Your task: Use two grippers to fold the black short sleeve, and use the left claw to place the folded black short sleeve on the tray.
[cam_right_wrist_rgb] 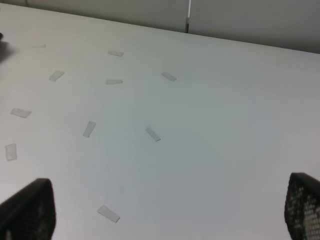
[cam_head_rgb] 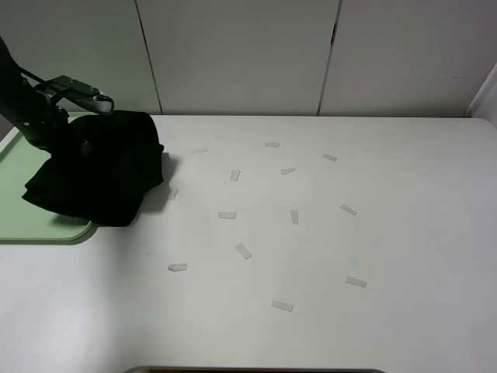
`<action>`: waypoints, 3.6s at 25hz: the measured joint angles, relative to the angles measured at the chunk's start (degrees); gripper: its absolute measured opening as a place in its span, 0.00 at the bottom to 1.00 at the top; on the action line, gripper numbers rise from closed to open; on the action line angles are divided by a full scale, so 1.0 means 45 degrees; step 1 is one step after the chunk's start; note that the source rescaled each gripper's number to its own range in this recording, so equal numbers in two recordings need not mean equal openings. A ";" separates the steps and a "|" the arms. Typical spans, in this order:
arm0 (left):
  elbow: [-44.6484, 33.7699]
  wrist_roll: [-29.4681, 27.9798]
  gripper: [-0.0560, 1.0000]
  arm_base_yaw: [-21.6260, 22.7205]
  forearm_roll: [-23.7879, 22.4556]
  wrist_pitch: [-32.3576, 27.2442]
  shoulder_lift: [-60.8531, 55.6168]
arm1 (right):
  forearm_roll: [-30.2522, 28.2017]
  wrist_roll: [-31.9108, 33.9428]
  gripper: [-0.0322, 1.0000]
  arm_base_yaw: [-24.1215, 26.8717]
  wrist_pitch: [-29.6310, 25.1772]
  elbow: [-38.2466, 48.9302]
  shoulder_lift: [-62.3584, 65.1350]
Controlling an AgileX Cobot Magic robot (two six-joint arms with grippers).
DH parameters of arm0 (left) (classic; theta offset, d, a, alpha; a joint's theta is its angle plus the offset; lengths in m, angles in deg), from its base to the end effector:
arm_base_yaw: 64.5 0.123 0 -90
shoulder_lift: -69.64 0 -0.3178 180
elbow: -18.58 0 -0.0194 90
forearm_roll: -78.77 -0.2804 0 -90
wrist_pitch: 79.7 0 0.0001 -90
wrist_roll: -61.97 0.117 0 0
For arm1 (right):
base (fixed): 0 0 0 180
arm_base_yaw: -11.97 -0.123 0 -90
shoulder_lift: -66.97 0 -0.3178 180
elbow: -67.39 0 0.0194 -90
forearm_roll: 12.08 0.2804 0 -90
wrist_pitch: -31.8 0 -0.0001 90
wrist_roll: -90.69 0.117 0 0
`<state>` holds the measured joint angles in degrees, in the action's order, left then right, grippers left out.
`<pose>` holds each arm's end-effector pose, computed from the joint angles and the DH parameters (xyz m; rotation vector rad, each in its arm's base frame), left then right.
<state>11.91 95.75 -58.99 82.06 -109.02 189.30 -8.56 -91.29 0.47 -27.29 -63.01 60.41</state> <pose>0.4411 0.0392 0.1421 0.6071 2.6563 0.1477 0.0106 0.0084 0.2817 -0.2383 2.0004 0.1790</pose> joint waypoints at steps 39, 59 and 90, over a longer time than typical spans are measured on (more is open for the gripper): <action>-0.0507 -0.3290 1.00 0.1473 -0.2524 0.1707 -0.1730 | 0.0015 0.0010 1.00 0.0000 0.0000 0.0000 0.0000; -0.5711 -0.4054 1.00 -0.2052 -0.0977 0.3298 -1.1410 | 0.0015 0.0010 1.00 0.0000 0.0000 0.0000 0.0000; -0.8573 -0.6929 1.00 -0.2052 -0.1039 -0.7466 -2.5137 | 0.0030 0.0010 1.00 0.0000 0.0000 0.0000 0.0000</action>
<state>-26.67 64.57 -68.23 77.38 -142.61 76.18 -8.42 -91.25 0.47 -27.29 -63.01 60.41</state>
